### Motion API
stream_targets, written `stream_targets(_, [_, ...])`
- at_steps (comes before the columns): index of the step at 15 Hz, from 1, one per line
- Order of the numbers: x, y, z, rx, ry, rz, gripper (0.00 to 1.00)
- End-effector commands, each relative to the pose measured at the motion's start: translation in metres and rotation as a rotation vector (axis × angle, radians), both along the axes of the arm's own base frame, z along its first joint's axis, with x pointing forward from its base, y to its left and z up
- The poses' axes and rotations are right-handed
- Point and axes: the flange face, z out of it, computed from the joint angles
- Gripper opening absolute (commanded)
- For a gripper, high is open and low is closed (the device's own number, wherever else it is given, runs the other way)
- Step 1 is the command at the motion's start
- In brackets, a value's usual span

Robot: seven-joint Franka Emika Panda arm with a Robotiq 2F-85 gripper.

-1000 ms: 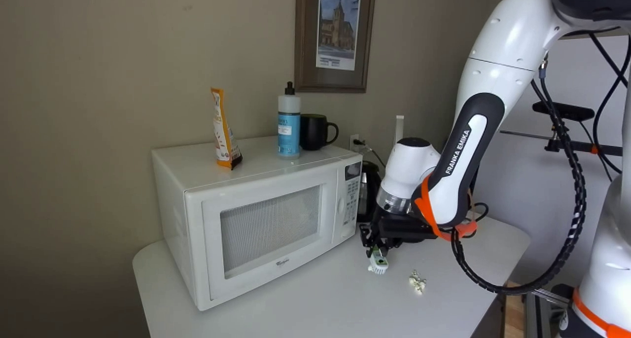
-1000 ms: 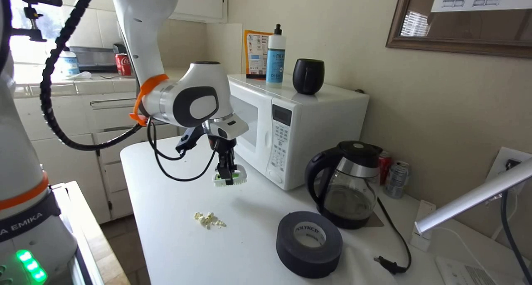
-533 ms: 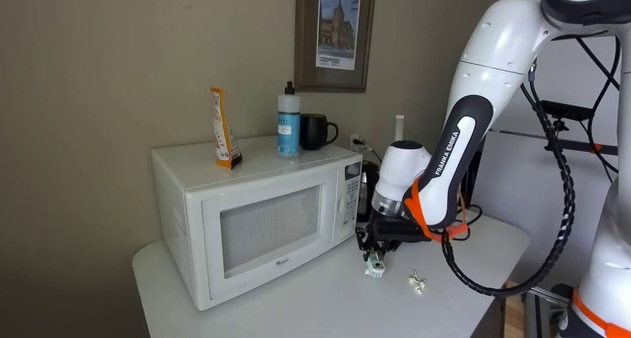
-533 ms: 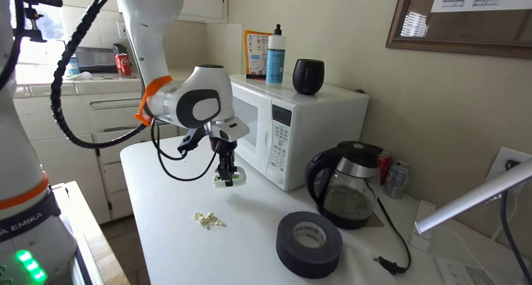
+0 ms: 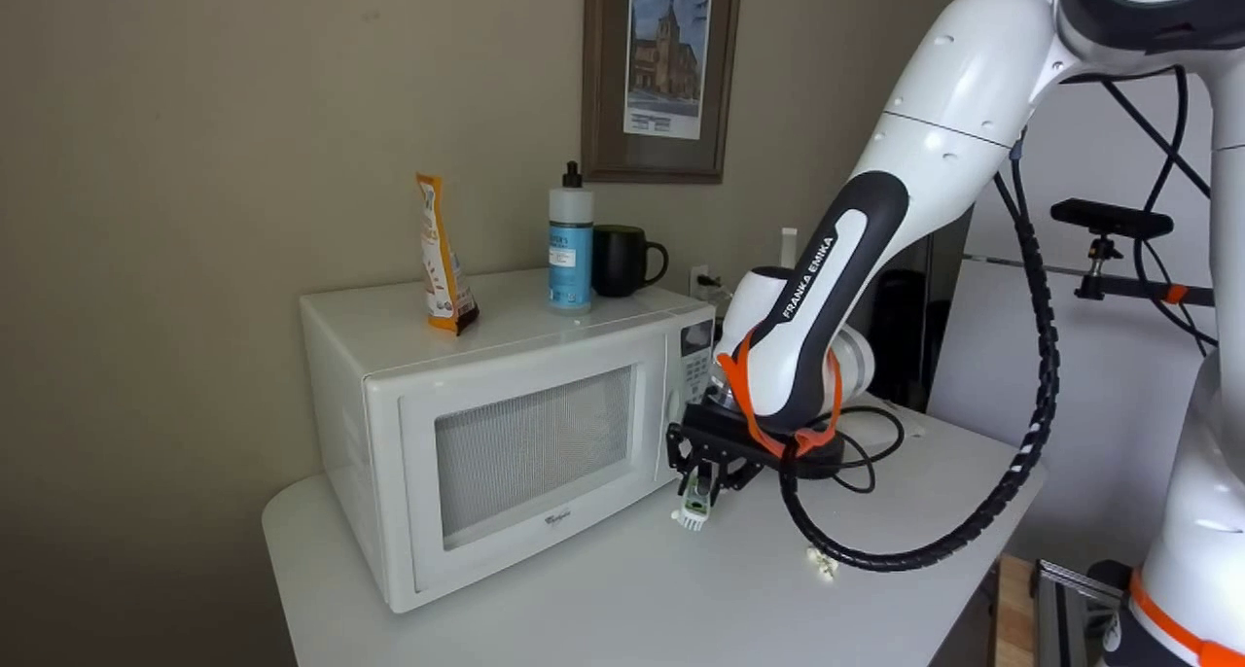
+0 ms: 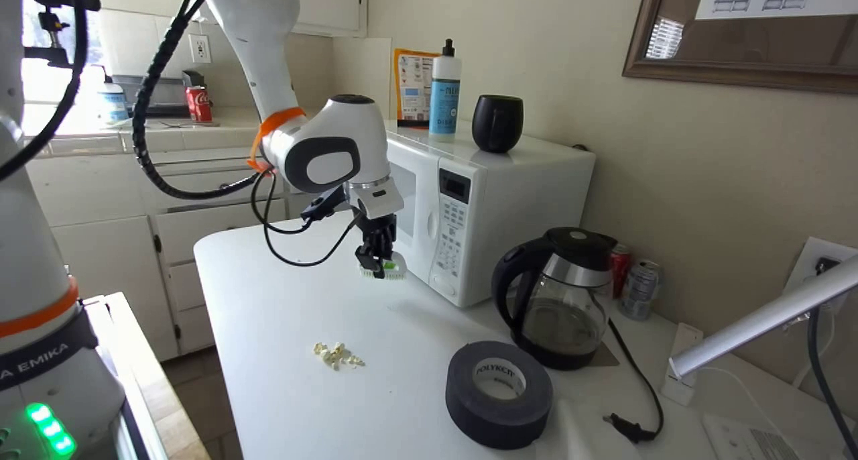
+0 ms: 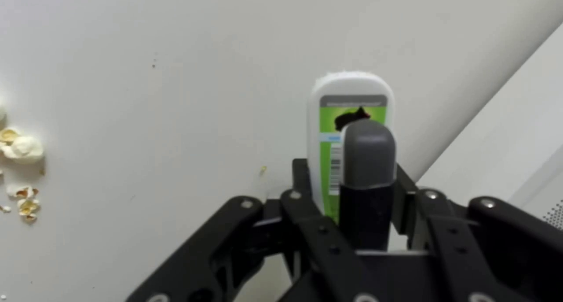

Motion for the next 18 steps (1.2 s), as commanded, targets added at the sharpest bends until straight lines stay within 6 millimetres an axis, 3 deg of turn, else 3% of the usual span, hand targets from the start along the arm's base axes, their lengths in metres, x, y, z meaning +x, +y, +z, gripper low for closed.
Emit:
stream_targets(1, [0.029, -0.013, -0.009, 0.049, 0.037, -0.103, 0.18])
stream_targets(6, [0.048, -0.025, -0.025, 0.086, 0.131, -0.158, 0.18])
stream_targets(10, [0.050, -0.036, -0.045, 0.074, 0.185, -0.208, 0.18])
stream_targets(14, [0.035, -0.034, -0.071, 0.033, 0.212, -0.262, 0.18])
stream_targets(18, [0.002, -0.040, -0.073, 0.033, 0.261, -0.292, 0.18])
